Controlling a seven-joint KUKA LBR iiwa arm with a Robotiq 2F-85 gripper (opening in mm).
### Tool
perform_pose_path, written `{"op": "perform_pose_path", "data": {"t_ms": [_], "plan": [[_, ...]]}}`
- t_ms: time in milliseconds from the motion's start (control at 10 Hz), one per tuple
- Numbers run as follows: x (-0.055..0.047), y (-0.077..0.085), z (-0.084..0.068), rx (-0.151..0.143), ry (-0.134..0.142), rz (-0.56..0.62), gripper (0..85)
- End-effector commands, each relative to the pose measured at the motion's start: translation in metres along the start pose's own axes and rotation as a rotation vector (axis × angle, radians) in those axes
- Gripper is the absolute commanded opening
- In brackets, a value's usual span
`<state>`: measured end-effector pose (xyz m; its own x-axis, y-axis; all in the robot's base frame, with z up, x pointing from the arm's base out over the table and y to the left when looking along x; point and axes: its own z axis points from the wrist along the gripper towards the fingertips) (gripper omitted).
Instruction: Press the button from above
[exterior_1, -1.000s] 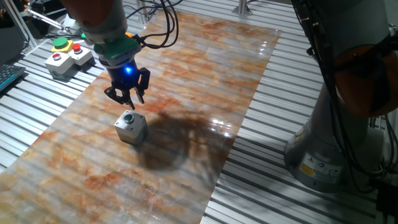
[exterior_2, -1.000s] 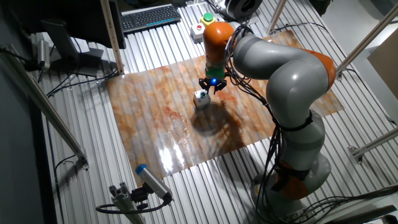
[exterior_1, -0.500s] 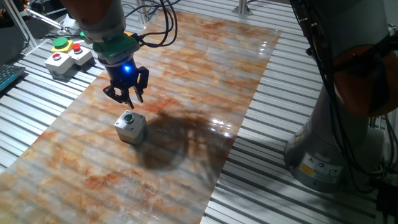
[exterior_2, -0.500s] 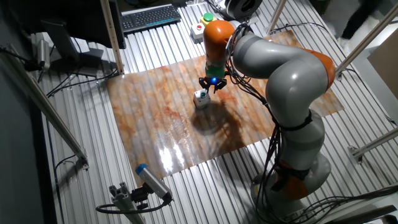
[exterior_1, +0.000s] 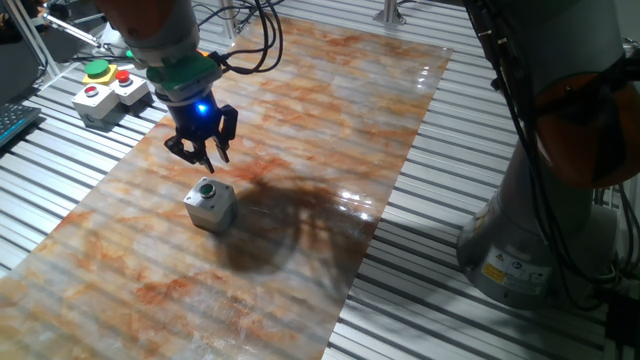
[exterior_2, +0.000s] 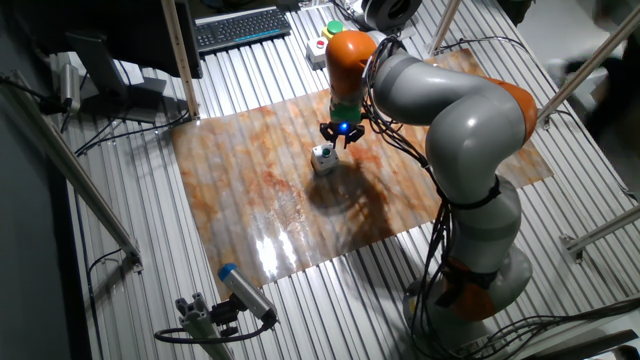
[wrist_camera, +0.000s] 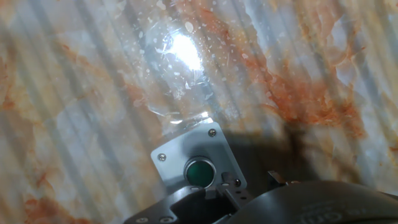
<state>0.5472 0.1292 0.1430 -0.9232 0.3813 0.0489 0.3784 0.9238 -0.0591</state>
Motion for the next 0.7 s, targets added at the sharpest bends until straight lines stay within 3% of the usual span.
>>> {"op": "perform_pose_path", "data": {"t_ms": [0,600], "plan": [[-0.0004,-0.0001,0.0,0.001,-0.001,-0.001,34.0],[-0.0015,-0.0006,-0.0007,0.008,-0.003,-0.01,34.0]]}}
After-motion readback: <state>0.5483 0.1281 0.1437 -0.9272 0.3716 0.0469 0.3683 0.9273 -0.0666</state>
